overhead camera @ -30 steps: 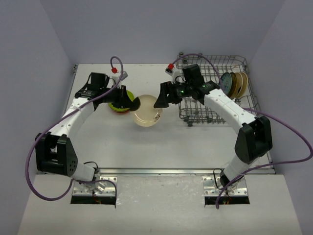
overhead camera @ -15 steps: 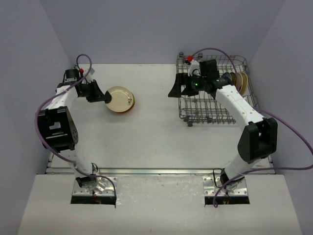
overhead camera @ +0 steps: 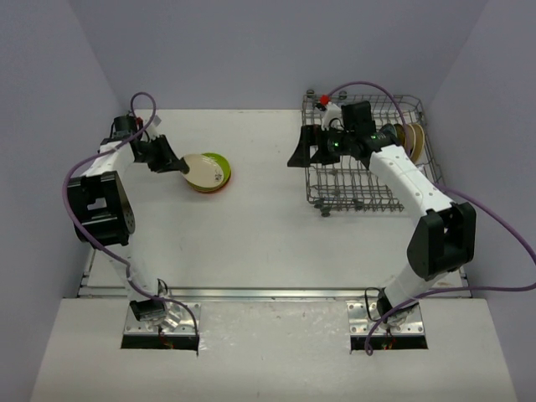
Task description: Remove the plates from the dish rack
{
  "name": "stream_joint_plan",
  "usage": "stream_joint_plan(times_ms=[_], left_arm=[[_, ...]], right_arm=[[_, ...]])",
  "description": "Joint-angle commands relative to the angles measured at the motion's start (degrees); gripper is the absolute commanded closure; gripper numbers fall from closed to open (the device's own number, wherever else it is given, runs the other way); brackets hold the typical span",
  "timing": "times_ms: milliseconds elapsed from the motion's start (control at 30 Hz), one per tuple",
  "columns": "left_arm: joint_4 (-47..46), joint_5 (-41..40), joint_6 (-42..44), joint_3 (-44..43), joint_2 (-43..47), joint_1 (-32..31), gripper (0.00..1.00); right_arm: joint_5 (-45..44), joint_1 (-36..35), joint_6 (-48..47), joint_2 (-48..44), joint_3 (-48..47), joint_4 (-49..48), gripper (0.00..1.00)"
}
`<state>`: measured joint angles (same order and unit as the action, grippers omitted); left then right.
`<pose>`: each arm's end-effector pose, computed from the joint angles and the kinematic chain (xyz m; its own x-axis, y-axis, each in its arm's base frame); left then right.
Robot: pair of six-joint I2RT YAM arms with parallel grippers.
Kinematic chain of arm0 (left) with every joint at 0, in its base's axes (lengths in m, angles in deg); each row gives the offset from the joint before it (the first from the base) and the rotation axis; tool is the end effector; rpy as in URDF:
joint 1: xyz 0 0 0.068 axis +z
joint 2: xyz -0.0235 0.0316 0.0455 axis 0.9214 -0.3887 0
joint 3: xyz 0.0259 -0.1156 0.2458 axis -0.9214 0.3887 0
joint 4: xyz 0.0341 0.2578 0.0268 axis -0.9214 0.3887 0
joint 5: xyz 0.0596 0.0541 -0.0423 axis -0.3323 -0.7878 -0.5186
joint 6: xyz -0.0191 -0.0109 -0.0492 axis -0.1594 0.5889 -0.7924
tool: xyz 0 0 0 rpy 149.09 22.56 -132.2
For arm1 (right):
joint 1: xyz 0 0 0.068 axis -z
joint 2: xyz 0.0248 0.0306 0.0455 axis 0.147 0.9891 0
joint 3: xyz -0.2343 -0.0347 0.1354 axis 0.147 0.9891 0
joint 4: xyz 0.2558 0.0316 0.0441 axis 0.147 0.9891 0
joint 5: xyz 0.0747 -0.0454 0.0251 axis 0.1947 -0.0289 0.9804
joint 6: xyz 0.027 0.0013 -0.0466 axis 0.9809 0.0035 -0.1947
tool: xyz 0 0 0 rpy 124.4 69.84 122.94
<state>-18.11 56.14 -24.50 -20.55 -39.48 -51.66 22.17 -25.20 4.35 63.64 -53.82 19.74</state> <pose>0.3910 0.0875 0.2193 -0.8324 -0.3089 -0.4601 -0.0238 0.8494 -0.5273 0.3510 0.1246 0.3093 -0.7971 0.0600 -0.6008 -0.3721 0.7347 0.5672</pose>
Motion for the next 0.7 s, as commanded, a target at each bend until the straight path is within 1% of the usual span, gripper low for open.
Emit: stream_joint_plan(times_ms=[0,33,67,133,167,233,300,367,433,467,500,567,633,667], left_arm=[[-1.95,-0.17,-0.83,-3.16,-0.48,0.61,0.65],[-1.95,-0.82,-0.53,-3.25,-0.26,0.55,0.51],[-1.91,-1.42,-0.23,-3.31,0.32,0.53,0.43],[-1.87,-3.57,0.5,-3.35,1.64,0.53,0.3],[-1.96,-4.12,1.03,-3.17,2.36,0.44,0.17],[-2.39,-6.11,1.89,-2.74,4.52,0.23,0.12],[-2.39,-7.72,2.89,-2.35,5.85,0.18,0.1],[-2.95,-10.26,3.91,-1.09,8.1,0.27,0.09],[-4.04,-13.07,4.79,0.66,12.07,0.01,0.08],[-5.1,-14.47,5.7,2.07,14.57,-0.36,0.08],[-6.56,-16.34,7.21,4.05,17.95,-0.77,0.08],[-8.31,-17.02,8.48,6.52,22.44,-1.7,0.03],[-9.59,-19.46,9.89,8.18,26.13,-2.85,0.01],[-9.6,-19.65,10.08,8.32,26.44,-3.65,0.01]], right_arm=[[0.58,-0.21,-0.33,-1.42,-2.95,-0.88,0.01],[0.25,-0.21,-0.42,-1.5,-2.87,-0.79,0.01],[-0.26,-0.21,-0.64,-1.59,-2.94,-0.74,0.01],[-1.58,-0.21,-1.14,-1.69,-3.12,-0.42,0.01],[-2.48,-0.21,-1.33,-1.86,-3.21,-0.33,0.01],[-5.24,-0.21,-2.1,-2.12,-3.56,-0.12,0.01],[-7.9,-0.21,-2.97,-2.25,-4.21,0.27,0.01],[-12.78,0.18,-4.03,-2.6,-4.92,0.98,0.01],[-20.24,0.96,-4.51,-3.09,-5.14,0.94,0.01],[-22.97,2.11,-4.96,-3.12,-5.45,0.95,0.03],[-26.07,4.03,-5.6,-3.01,-6.09,1.07,0.07],[-26.65,8.12,-6.32,-1.87,-7.51,1.51,0.15],[-29.01,11.98,-7.46,0.76,-11.36,4.21,0.28],[-30.11,12.43,-7.6,1.16,-11.83,4.35,0.34]])
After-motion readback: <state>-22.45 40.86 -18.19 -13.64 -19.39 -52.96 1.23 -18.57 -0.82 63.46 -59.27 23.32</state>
